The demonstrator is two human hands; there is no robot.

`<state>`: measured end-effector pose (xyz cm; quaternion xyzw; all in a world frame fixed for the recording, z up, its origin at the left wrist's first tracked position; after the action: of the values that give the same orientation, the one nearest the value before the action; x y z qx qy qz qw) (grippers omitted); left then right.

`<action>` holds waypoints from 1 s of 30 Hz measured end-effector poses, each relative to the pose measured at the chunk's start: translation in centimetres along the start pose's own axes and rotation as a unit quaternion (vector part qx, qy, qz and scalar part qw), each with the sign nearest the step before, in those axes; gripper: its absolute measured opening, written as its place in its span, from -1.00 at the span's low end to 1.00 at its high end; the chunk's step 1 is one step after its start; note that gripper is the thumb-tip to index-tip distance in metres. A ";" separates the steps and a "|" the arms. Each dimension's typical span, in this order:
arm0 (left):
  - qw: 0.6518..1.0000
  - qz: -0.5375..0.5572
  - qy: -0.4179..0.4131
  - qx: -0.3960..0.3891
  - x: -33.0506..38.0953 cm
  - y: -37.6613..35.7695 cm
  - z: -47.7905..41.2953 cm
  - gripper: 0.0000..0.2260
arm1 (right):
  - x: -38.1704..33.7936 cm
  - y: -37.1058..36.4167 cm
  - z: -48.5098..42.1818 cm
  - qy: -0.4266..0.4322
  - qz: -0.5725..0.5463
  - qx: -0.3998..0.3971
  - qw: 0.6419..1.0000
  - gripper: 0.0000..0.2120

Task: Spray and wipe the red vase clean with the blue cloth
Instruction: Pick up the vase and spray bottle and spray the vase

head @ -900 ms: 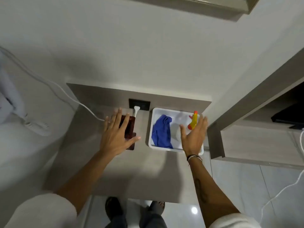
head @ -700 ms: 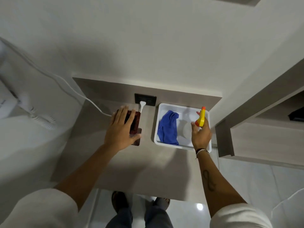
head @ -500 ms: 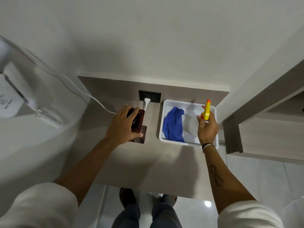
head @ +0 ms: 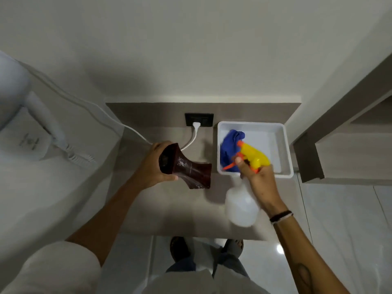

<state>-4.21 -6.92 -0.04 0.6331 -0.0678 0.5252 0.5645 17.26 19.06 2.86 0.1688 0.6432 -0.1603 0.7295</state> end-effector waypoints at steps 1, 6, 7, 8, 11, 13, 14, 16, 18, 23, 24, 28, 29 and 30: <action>1.000 0.006 -0.004 -0.001 -0.4 0.0 0.2 0.01 | 0.3 -1.1 1.1 -0.018 0.000 -0.031 0.999 -0.60; 1.000 0.019 -0.017 -0.011 -2.9 0.7 0.5 0.02 | 1.0 -6.1 4.1 -0.049 0.001 -0.106 0.993 -0.59; 0.999 0.023 -0.020 -0.016 -3.2 0.8 0.5 0.02 | 1.2 -6.9 4.2 -0.050 0.016 -0.114 0.992 -0.59; 0.999 0.031 -0.022 -0.021 -3.4 0.9 0.5 0.03 | 1.2 -7.6 4.1 -0.049 0.039 -0.121 0.991 -0.60; 0.997 0.053 -0.040 -0.037 -3.9 1.0 0.5 0.02 | 1.5 -9.6 3.4 -0.038 0.108 -0.133 0.984 -0.62; 0.996 0.061 -0.051 -0.045 -4.1 1.0 0.4 -0.01 | 1.6 -10.6 2.6 -0.042 0.134 -0.127 0.982 -0.61; 0.995 0.063 -0.056 -0.047 -4.1 0.9 0.3 -0.02 | 1.7 -10.9 2.1 -0.045 0.141 -0.123 0.981 -0.61; 0.995 0.065 -0.060 -0.051 -4.2 0.9 0.3 -0.03 | 1.8 -11.3 1.4 -0.044 0.154 -0.113 0.981 -0.61; 0.995 0.068 -0.055 -0.055 -4.4 0.9 0.2 -0.03 | 1.7 -11.5 0.9 -0.048 0.168 -0.104 0.979 -0.61; 0.994 0.077 -0.041 -0.065 -5.1 0.9 -0.1 0.01 | 2.3 -10.8 0.9 -0.074 0.227 -0.138 0.961 -0.58; 0.994 0.074 -0.039 -0.065 -5.3 1.1 -0.1 0.02 | 2.5 -10.5 1.0 -0.082 0.253 -0.134 0.955 -0.59; 0.998 0.028 -0.025 -0.053 -5.4 1.4 0.0 0.03 | 3.4 -8.9 1.3 -0.142 0.278 -0.081 0.947 -0.55; 0.999 0.027 -0.015 -0.041 -5.4 1.4 0.1 0.02 | 3.6 -8.5 1.5 -0.145 0.271 -0.076 0.949 -0.55; 0.999 0.038 0.001 -0.030 -5.3 1.5 0.3 -0.02 | 3.8 -8.3 1.7 -0.141 0.258 -0.076 0.953 -0.55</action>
<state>-7.35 -10.34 -2.96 0.6121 -0.1066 0.5448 0.5633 15.44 10.83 -1.05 0.2491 0.4788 0.0607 0.8397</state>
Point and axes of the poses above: each hand's wrist, its own z-axis away from the middle knuckle, its own y-axis out of the back of the hand, x = y × z, the point moved 1 cm from there along -z, towards the middle knuckle, and after that the axes turned 9 degrees about -x, right-handed, at the moved point
